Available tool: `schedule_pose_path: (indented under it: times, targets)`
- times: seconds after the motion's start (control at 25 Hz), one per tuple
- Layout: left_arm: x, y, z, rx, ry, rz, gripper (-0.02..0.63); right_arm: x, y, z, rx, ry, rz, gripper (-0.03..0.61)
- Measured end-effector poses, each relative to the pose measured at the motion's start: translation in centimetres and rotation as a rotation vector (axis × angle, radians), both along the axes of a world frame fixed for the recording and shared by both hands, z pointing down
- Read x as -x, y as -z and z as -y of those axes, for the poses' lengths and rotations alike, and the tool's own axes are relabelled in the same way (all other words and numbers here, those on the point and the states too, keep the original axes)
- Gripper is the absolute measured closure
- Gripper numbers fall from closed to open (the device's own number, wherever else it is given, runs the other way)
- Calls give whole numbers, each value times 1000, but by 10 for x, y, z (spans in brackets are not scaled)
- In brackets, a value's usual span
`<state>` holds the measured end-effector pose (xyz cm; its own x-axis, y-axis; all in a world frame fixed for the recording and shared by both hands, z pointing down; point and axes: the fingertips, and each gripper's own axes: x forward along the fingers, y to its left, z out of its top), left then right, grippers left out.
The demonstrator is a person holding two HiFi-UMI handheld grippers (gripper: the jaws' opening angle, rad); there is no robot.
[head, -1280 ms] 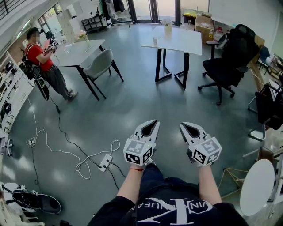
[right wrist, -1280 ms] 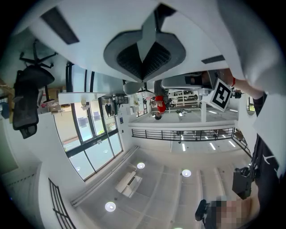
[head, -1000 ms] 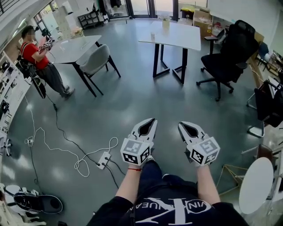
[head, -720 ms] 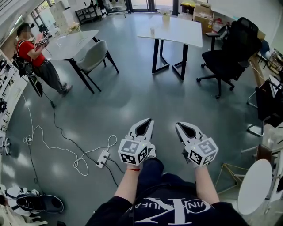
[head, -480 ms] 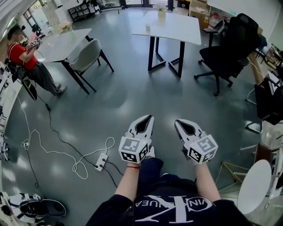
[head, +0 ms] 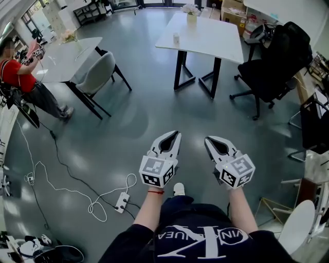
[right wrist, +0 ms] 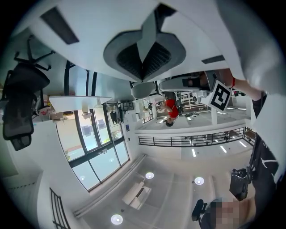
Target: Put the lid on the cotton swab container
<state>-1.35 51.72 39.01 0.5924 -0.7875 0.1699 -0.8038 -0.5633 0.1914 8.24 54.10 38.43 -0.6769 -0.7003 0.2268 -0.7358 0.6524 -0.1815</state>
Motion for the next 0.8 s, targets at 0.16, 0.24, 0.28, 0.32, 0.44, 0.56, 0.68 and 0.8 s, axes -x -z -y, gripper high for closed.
schedule_pose_path:
  times: [0.16,0.24,0.28,0.32,0.44,0.56,0.68,0.8]
  targets:
    - [16,-3,34,1,-10,-1,588,10,-5,32,9,-22,-4,575]
    - [21,-7,49,3,-9,-3,588,10,-10,46,17,-33,0,575]
    - [23,-9,55,7,-7,-7,588,10,-12,51,20,-37,-2,575]
    - [25,-12,60,12,-4,-12,588,11,-14,56,23,-38,-5,575]
    - [28,-19,75,27,2,-29,588,12,-16,69,21,-36,-12,575]
    - [23,-23,88,36,-10,-34,588,9,-21,87,34,-40,2,575]
    - [22,-28,104,44,-5,-22,588,5,-31,111,55,-46,11,575]
    - [31,-29,134,43,36,-22,588,7,-30,144,35,-38,15,575]
